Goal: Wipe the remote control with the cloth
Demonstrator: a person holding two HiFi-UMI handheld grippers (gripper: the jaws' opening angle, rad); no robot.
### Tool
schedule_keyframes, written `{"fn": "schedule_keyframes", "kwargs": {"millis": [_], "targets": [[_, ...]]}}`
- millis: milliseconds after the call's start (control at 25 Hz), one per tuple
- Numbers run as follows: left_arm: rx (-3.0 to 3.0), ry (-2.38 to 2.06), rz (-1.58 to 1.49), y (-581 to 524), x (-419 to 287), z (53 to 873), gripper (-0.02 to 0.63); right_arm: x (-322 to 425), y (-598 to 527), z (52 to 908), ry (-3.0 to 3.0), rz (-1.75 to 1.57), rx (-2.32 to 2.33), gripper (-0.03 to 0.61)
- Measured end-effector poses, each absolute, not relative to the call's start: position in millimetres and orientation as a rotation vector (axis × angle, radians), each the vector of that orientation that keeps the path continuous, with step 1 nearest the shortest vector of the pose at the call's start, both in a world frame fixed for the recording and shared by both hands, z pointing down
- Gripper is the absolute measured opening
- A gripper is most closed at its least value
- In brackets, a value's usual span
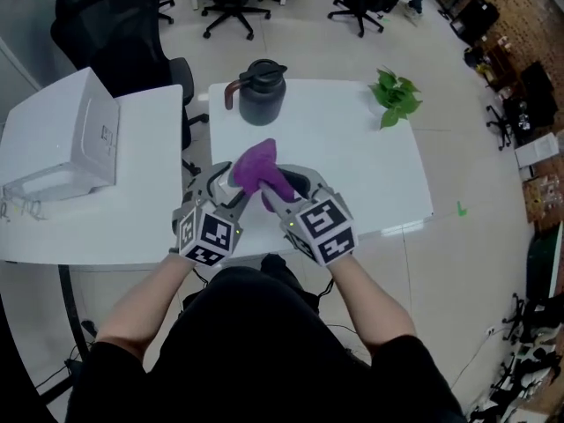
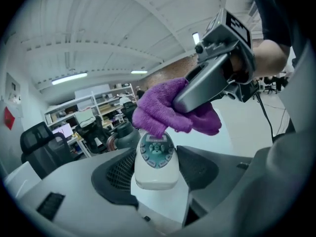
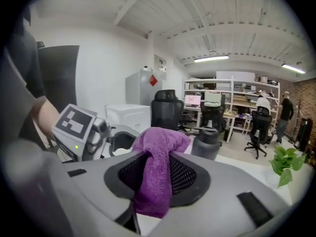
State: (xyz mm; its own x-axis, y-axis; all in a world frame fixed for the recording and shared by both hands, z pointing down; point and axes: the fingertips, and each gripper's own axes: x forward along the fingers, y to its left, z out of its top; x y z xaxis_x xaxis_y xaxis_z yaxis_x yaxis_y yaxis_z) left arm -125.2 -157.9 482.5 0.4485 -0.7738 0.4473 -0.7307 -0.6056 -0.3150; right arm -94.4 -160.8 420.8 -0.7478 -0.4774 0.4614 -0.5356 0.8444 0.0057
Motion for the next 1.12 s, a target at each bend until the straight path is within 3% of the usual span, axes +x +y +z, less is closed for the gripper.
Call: {"fn": "schedule_keyframes", "kwargs": {"millis": [240,720,1120], "targets": [[-2.555,1.202,-0.843,-110.9,-109.1,474.4,0.25,-127.6,-99.6,438.2,-2.496,0.183,0.606,0.129],[-2.568,1.174,-0.776,-85.7,-77.0,462.6,0.25,-41.3,-130.2,431.3,-2.407,0.223,0.823,0.127],[-2.549,1.16,-0.769,-91.2,-51.4,457.1,0.25,-73.9,-80.0,424.2,-2.456,0.176,0.581,0.127]]}}
